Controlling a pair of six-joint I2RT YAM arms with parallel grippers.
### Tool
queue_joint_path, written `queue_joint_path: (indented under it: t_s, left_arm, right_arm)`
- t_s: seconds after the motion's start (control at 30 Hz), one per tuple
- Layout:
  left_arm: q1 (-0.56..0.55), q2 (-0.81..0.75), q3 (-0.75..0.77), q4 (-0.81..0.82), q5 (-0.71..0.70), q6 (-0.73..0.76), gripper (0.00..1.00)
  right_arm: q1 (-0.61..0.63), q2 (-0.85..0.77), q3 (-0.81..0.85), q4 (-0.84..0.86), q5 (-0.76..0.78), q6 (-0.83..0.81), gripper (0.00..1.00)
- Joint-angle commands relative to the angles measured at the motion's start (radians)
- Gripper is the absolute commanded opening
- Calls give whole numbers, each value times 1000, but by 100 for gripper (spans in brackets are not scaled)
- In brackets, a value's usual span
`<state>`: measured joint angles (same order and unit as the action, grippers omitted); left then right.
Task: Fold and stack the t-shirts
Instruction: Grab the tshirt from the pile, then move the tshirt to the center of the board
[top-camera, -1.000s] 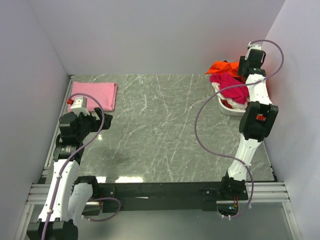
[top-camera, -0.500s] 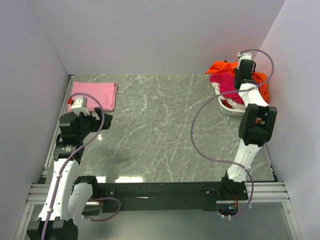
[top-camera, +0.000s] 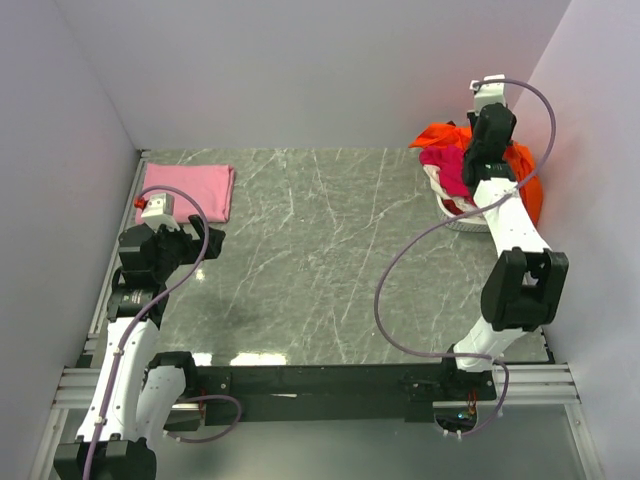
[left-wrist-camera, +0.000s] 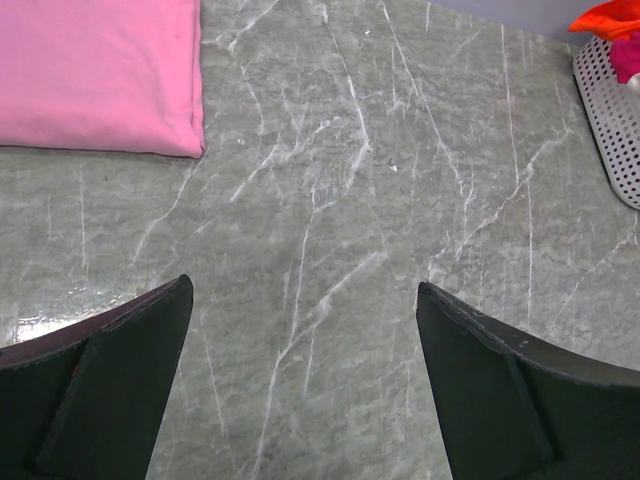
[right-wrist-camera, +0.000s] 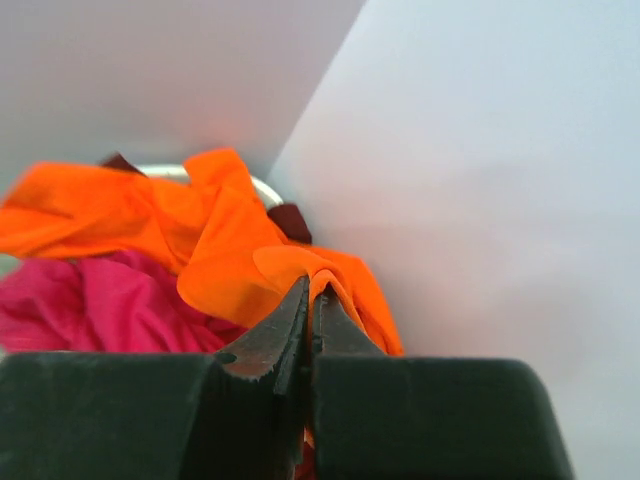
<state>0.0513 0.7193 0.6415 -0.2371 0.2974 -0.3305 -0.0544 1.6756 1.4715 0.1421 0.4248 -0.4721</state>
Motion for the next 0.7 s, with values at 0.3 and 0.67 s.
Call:
queue_joint_path:
  t_s: [0.3,0.67]
  left_arm:
    - [4,-23,30,22,9,10,99]
    - [4,-44,29,22,5,10,99]
  right_arm:
    - [2,-73,492,-208,-38,-3,0]
    - [47,-183,774,-423,-234,116,0]
